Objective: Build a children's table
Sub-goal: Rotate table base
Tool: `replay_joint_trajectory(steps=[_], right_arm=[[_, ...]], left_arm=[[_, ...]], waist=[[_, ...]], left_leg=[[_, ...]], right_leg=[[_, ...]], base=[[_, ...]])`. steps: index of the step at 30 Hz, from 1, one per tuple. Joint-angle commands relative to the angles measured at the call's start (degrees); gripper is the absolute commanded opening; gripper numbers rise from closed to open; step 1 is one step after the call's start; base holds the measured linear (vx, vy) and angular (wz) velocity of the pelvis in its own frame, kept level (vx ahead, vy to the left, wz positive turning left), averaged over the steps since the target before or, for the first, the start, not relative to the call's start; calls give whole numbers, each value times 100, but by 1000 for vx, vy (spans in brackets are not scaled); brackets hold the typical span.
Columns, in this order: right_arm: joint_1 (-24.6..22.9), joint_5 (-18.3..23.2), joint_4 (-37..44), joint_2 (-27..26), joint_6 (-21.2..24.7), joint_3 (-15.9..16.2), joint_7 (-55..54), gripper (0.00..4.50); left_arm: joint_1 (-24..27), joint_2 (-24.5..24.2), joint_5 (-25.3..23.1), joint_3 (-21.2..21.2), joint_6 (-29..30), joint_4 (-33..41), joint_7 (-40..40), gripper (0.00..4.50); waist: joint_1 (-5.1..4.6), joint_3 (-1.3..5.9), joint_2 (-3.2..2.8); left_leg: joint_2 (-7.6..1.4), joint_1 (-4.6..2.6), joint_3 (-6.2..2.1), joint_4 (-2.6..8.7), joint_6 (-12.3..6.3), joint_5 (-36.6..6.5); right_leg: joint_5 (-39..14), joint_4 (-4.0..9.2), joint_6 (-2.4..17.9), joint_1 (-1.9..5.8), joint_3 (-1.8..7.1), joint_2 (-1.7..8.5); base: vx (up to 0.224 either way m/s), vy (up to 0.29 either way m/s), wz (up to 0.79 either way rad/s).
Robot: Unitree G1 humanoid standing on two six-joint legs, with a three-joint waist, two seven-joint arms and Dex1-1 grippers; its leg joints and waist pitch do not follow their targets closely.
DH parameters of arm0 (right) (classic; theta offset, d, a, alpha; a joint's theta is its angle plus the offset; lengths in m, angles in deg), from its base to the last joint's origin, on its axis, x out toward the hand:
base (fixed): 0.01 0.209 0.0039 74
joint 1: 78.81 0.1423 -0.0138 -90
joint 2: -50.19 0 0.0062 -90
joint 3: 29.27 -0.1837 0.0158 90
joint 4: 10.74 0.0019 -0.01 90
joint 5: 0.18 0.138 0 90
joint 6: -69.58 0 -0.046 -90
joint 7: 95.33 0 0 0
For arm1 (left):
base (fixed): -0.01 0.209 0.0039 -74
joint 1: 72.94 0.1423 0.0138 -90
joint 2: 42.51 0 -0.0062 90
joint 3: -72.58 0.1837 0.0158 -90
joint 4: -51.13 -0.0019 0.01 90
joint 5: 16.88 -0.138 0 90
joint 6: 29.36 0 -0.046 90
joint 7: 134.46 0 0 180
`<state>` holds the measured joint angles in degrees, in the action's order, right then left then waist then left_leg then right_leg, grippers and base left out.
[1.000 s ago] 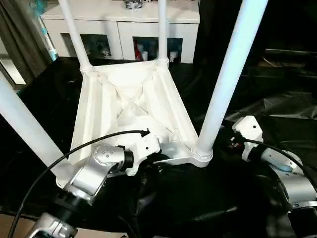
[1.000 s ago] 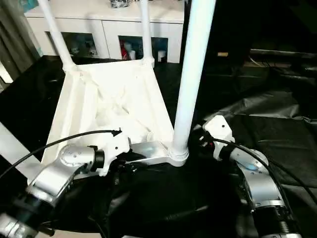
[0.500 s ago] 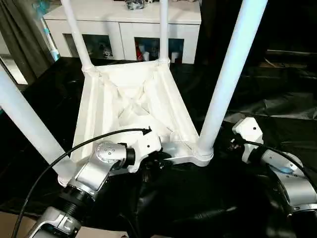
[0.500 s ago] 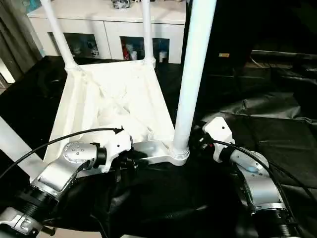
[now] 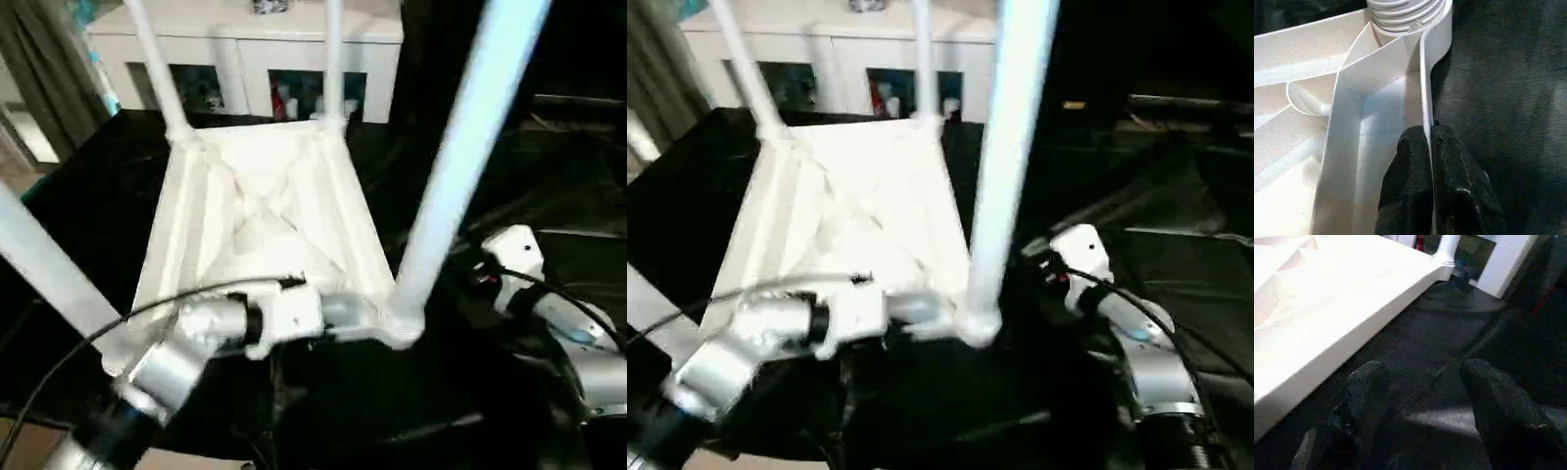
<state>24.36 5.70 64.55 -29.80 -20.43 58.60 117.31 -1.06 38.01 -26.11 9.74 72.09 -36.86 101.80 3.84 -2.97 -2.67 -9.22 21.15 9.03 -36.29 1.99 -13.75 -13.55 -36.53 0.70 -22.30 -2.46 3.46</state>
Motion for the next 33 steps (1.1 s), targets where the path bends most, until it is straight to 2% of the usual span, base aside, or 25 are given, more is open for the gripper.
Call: replay_joint_trajectory(steps=[1, 2, 4, 6, 10, 12, 13, 15, 16, 18, 20, 21, 22, 23, 25, 28, 30, 32, 33], right_arm=[[-51, -54, 2, -17, 60, -16, -69, 285], [-23, -60, -18, -38, 59, 6, -89, 285], [-1, -61, -25, -49, 63, 21, -99, 285], [52, -48, -56, -67, 20, 68, -43, 285], [91, 39, -77, -74, -4, 135, 186, 285], [33, 29, -68, 12, 25, 224, 383, 285], [-17, 4, -97, 118, 36, 275, 532, 285], [-57, 65, -101, 205, 93, 280, 698, 285], [-87, 104, -94, 272, 102, 285, 820, 302], [-133, 255, -53, 401, 160, 237, 1083, 318], [-246, 665, 194, 586, 397, 174, 1686, 333], [-279, 743, 255, 659, 438, 163, 1858, 333], [-279, 743, 255, 659, 438, 163, 1858, 350], [-348, 889, 327, 806, 510, 166, 2188, 360], [-411, 1019, 403, 905, 603, 191, 2436, 368], [-533, 1192, 628, 1028, 752, 337, 2854, 406], [-530, 1199, 670, 1008, 752, 382, 2883, 411], [-483, 1166, 645, 950, 757, 434, 2876, 442], [-459, 1143, 639, 918, 739, 471, 2876, 442]], left_arm=[[-56, -39, -320, 88, 24, 395, -131, 4], [-57, -43, -377, 83, 170, 536, -180, 4], [-56, -41, -387, 70, 272, 636, -215, 4], [-12, 25, -258, -21, 707, 887, -302, 4], [90, 153, -73, -144, 982, 820, -385, 4], [201, 300, 226, -267, 925, 628, -372, 4], [253, 359, 453, -302, 773, 427, -235, 4], [250, 373, 571, -302, 661, 258, -114, 4], [220, 387, 609, -309, 645, 159, -73, 2], [106, 411, 652, -314, 659, -56, 2, 0], [-71, 463, 715, -359, 731, -423, 83, 0], [-145, 480, 711, -379, 677, -588, 85, 0], [-145, 480, 711, -379, 677, -588, 85, 0], [-281, 503, 694, -414, 557, -884, 49, 0], [-366, 522, 703, -437, 469, -1059, 20, 0], [-522, 579, 791, -482, 307, -1377, -9, 0], [-567, 601, 812, -492, 259, -1495, -7, 0], [-609, 597, 800, -471, 203, -1604, 0, 0], [-622, 597, 799, -468, 180, -1650, 5, 0]], waist=[[-3, 362, 42], [1, 353, 69], [1, 342, 68], [-10, 339, 89], [-25, 349, 110], [-44, 356, 138], [-49, 351, 132], [-43, 352, 119], [-40, 355, 122], [-44, 344, 132], [-29, 334, 133], [-23, 330, 126], [-25, 334, 134], [-31, 324, 127], [-30, 314, 140], [-26, 286, 147], [-39, 275, 164], [-70, 258, 164], [-74, 262, 165]], left_leg=[[-392, -18, -109, 411, -801, 293], [-389, -18, -107, 422, -769, 226], [-374, -10, -105, 430, -705, 144], [-372, -9, -101, 436, -657, 109], [-351, 9, -99, 414, -736, 268], [-338, 25, -94, 399, -791, 314], [-338, 31, -96, 401, -818, 284], [-341, 14, -91, 396, -864, 206], [-349, 8, -89, 394, -865, 212], [-340, 10, -83, 397, -891, 148], [-352, 1, -84, 404, -896, 49], [-352, -4, -82, 405, -903, -26], [-357, 3, -90, 406, -898, -12], [-368, 5, -94, 415, -878, -17], [-361, -14, -88, 425, -805, -213], [-368, -26, -78, 450, -708, -481], [-362, -33, -70, 470, -596, -652], [-357, -17, -70, 493, -485, -832], [-357, -17, -74, 493, -456, -854]], right_leg=[[913, 316, 1744, 327, 269, 480], [784, 327, 1734, 330, 267, 480], [614, 341, 1721, 335, 269, 487], [529, 344, 1706, 340, 273, 490], [687, 325, 1725, 342, 271, 478], [763, 316, 1731, 357, 269, 478], [719, 326, 1744, 353, 262, 478], [561, 350, 1730, 338, 264, 468], [572, 344, 1722, 335, 271, 473], [504, 358, 1715, 342, 270, 464], [355, 376, 1690, 345, 276, 479], [218, 398, 1656, 340, 272, 472], [209, 391, 1649, 348, 274, 477], [152, 401, 1648, 332, 266, 482], [-189, 449, 1606, 339, 271, 488], [-665, 506, 1512, 322, 274, 491], [-1097, 546, 1384, 304, 267, 488], [-1578, 595, 1232, 290, 265, 496], [-1653, 602, 1204, 285, 265, 502]], base=[[0, 0, 0], [0, 0, 0], [0, 0, 0], [0, 0, 0], [0, 0, 0], [0, 0, 0], [0, 0, 0], [0, 0, 0], [0, 0, 0], [0, 0, 0], [0, 0, 0], [0, 0, 0], [0, 0, 0], [0, 0, 0], [0, 0, 0], [0, 0, 0], [0, 0, 0], [0, 0, 0], [0, 0, 0]])
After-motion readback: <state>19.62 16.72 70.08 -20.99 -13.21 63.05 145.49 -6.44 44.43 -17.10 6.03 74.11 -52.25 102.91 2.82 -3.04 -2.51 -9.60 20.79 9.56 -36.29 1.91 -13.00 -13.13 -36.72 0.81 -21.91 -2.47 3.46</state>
